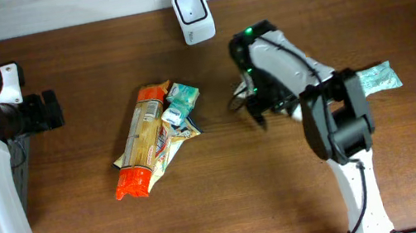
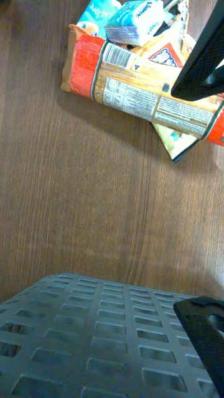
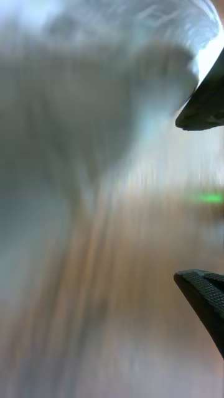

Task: Scan the item barcode

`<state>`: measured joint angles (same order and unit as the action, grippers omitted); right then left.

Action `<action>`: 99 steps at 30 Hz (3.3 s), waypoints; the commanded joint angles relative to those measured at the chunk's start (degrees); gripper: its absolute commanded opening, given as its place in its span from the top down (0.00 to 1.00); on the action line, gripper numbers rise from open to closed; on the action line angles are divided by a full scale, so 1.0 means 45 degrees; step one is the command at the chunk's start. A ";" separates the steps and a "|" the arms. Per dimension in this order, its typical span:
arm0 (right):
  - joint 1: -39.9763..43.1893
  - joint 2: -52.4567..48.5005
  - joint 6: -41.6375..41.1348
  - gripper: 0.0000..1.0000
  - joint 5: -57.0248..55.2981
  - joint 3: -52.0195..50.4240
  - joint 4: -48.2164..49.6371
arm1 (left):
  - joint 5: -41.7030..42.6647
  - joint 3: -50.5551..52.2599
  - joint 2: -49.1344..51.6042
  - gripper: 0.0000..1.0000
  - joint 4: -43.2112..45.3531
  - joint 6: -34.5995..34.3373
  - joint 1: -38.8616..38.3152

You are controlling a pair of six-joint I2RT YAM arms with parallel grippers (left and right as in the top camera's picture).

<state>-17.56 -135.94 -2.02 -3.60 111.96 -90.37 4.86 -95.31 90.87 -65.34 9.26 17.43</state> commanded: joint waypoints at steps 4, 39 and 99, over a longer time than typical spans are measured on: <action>0.0374 0.1724 0.1685 0.30 0.1792 0.1438 0.0257 | 0.0000 -0.0092 -0.0029 0.01 0.0019 0.0155 0.0024; 0.2594 0.5848 -0.3793 0.46 -0.0063 -0.2161 0.3177 | 0.0000 -0.0092 -0.0029 0.01 0.0019 0.0160 0.0024; 0.2506 0.4906 0.2905 0.96 1.0880 -1.0214 1.0603 | 0.0000 -0.0092 -0.0029 0.01 0.0019 0.0155 0.0049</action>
<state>-6.04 -112.25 12.05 39.86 65.60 -43.66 4.86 -95.31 90.87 -65.34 9.26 17.43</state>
